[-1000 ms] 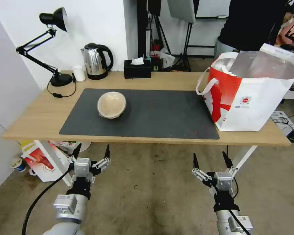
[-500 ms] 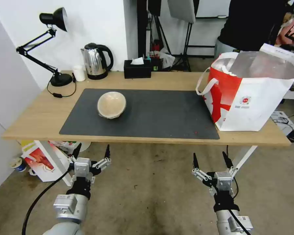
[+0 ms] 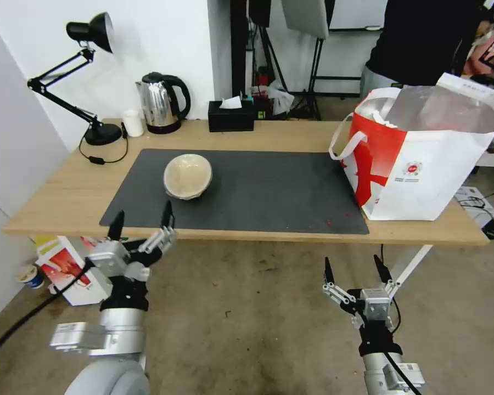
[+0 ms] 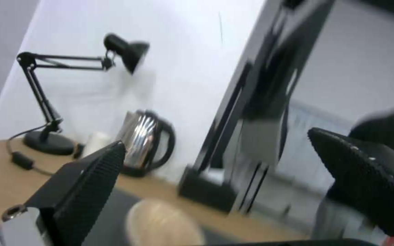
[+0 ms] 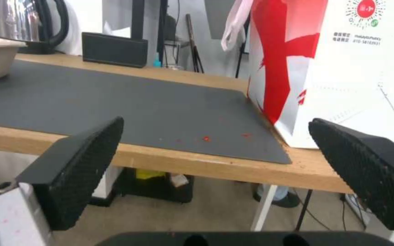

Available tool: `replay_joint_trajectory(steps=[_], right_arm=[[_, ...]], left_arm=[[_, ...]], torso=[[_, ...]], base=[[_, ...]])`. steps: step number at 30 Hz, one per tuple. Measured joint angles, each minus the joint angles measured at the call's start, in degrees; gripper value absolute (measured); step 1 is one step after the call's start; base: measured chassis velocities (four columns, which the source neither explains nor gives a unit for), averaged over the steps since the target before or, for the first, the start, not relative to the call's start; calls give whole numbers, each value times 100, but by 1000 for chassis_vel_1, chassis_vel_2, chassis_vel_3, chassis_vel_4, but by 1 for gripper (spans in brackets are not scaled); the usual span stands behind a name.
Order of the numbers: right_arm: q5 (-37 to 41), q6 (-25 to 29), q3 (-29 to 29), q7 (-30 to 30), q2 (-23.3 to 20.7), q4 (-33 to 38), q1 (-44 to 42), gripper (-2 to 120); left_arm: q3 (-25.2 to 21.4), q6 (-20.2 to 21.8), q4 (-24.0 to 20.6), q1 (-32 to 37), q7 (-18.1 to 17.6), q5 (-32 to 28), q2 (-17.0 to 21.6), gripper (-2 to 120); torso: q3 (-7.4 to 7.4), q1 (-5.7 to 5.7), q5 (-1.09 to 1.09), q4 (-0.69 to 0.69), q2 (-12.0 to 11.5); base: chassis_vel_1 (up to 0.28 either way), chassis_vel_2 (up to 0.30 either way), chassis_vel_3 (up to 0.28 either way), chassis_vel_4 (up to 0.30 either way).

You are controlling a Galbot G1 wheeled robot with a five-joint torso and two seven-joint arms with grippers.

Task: Pick up the trash from the table and place it into the takeout bag.

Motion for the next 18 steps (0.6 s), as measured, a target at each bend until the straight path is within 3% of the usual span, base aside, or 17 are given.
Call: replay_joint_trajectory(steps=[11, 18], right_arm=[[0, 0, 0, 0, 0, 0, 0, 100], [0, 0, 0, 0, 0, 0, 0, 100]], left_arm=[[53, -103, -120, -73, -72, -427, -58, 100], [-2, 365, -142, -128, -432, -1518, 38, 100]], torso=[[0, 0, 0, 0, 0], [0, 0, -1, 0, 0]], base=[[0, 0, 0, 0], [0, 0, 0, 0]])
